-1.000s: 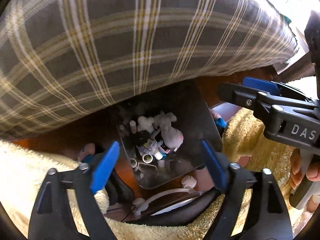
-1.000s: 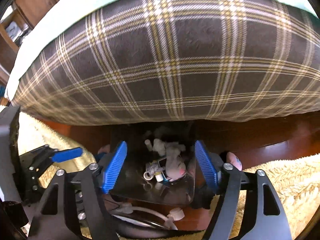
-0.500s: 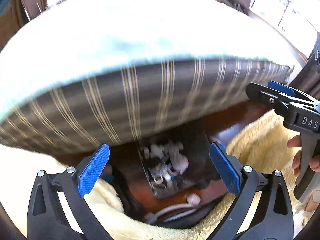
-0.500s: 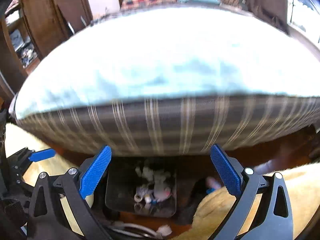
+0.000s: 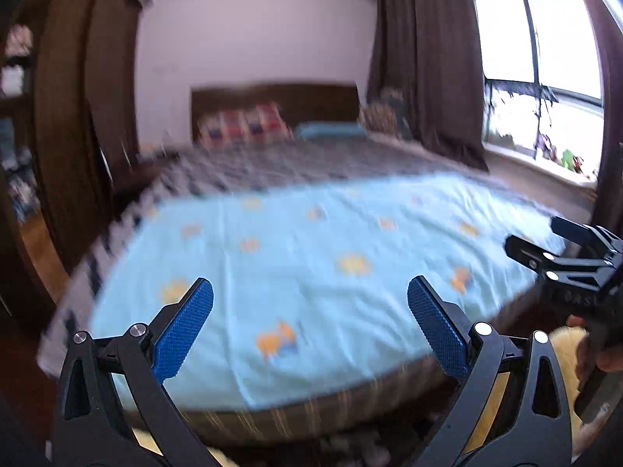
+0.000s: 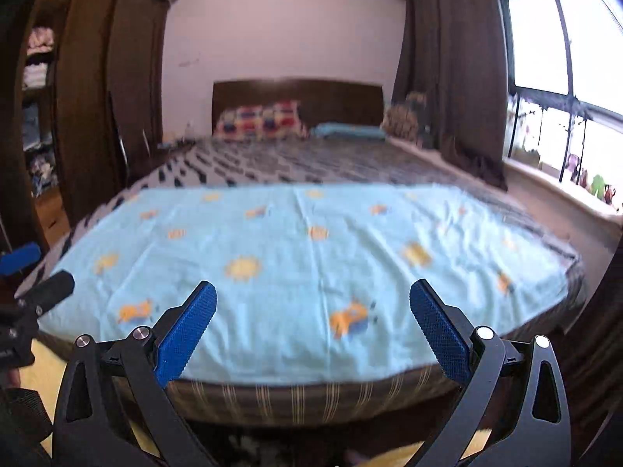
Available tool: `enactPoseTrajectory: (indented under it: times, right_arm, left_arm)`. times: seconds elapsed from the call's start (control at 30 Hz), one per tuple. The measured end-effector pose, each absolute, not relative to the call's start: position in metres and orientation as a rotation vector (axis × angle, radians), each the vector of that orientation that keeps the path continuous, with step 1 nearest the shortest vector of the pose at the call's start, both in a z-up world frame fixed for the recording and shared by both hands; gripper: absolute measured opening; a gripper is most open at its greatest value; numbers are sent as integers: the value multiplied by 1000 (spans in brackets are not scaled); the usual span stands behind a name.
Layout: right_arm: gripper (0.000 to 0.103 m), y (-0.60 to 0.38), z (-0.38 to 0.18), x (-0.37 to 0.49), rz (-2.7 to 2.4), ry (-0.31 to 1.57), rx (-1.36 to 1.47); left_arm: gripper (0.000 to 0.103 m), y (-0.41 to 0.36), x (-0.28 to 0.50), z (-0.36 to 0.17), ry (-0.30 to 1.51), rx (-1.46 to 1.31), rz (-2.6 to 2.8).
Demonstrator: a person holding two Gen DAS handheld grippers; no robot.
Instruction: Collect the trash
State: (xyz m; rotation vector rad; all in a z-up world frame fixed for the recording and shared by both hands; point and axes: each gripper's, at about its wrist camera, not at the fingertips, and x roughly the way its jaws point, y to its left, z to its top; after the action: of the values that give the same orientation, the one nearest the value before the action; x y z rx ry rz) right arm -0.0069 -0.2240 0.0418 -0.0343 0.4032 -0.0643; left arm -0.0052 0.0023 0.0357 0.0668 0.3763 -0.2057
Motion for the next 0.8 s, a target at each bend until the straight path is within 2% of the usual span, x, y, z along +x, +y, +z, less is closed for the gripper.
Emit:
enactPoseTrajectory:
  times: [0.3, 0.8]
  right_arm:
    - [100, -226, 82, -30, -141, 257, -25]
    - [100, -228, 66, -41, -143, 288, 35]
  left_arm:
    - [95, 14, -23, 82, 217, 22, -136]
    - [95, 14, -35, 66, 231, -8, -189]
